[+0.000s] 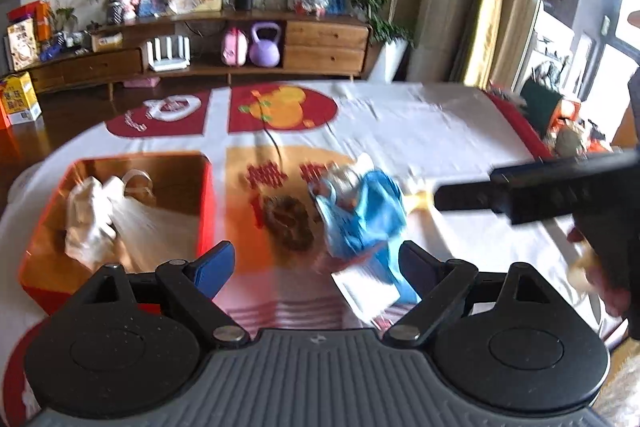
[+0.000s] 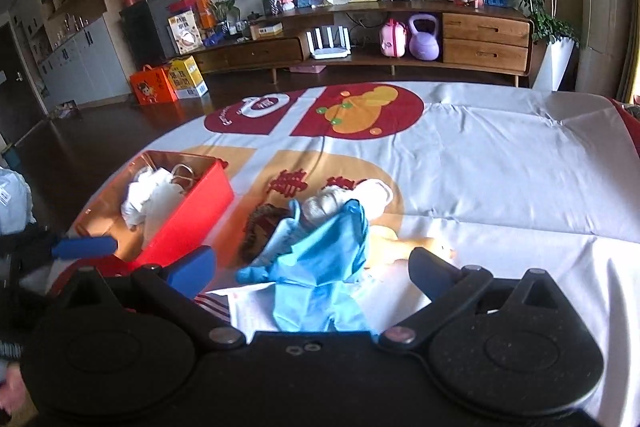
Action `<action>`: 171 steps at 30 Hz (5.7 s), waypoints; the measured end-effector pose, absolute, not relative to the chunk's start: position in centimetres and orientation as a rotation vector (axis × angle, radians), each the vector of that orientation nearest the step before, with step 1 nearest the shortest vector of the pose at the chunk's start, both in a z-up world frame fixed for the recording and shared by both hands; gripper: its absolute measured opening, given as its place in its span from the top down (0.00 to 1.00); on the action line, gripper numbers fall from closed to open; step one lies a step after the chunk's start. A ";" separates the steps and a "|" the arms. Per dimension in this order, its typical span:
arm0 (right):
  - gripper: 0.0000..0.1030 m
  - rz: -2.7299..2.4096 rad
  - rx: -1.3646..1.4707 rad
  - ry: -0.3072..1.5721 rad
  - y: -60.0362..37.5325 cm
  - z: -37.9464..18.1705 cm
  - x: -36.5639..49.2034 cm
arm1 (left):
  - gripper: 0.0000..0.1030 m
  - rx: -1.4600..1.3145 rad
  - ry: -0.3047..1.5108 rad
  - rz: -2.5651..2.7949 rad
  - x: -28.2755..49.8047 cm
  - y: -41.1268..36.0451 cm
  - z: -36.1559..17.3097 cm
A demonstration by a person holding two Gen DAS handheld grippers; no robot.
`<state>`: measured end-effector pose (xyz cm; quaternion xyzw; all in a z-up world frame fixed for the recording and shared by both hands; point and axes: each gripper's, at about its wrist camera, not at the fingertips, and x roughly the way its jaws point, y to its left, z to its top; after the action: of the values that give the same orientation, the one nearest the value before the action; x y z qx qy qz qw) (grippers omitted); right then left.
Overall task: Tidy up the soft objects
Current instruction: 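Move the right tool to the blue gloves and close on them, then grasp the small clear bag with the left tool while the right tool lifts the blue gloves, then carry the gloves and clear bag into the tin box and open both tools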
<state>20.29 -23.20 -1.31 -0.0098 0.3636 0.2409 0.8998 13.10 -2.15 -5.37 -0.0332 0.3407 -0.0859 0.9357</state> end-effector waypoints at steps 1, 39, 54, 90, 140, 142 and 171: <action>0.00 0.495 -0.018 0.757 -23.2 -1.6 20.6 | 0.13 -0.066 0.703 -0.184 13.0 -2.5 -5.8; 0.70 0.358 0.060 0.913 -21.5 -8.4 27.1 | 0.39 0.023 0.859 -0.293 14.6 -7.4 -14.2; 0.98 0.384 0.058 0.858 -22.0 -6.9 25.7 | 0.80 0.008 0.864 -0.300 14.7 -6.7 -13.8; 0.98 0.557 0.090 0.668 -21.5 4.2 20.8 | 0.87 -0.119 0.730 -0.198 13.6 0.5 -3.9; 0.98 0.723 -0.004 0.942 1.1 -1.4 27.6 | 0.87 -0.095 0.856 0.017 19.0 16.3 -6.1; 0.98 0.714 -0.016 0.958 1.2 -2.0 27.7 | 0.87 -0.089 0.869 0.009 19.3 16.0 -6.7; 0.79 0.646 -0.053 1.040 0.7 -5.6 29.3 | 0.85 -0.126 1.024 -0.011 22.0 15.8 -11.2</action>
<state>29.25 0.69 -5.59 -0.0250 0.4883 0.3030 0.8180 22.02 15.82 -11.22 -0.0602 0.4896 -0.0054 0.8699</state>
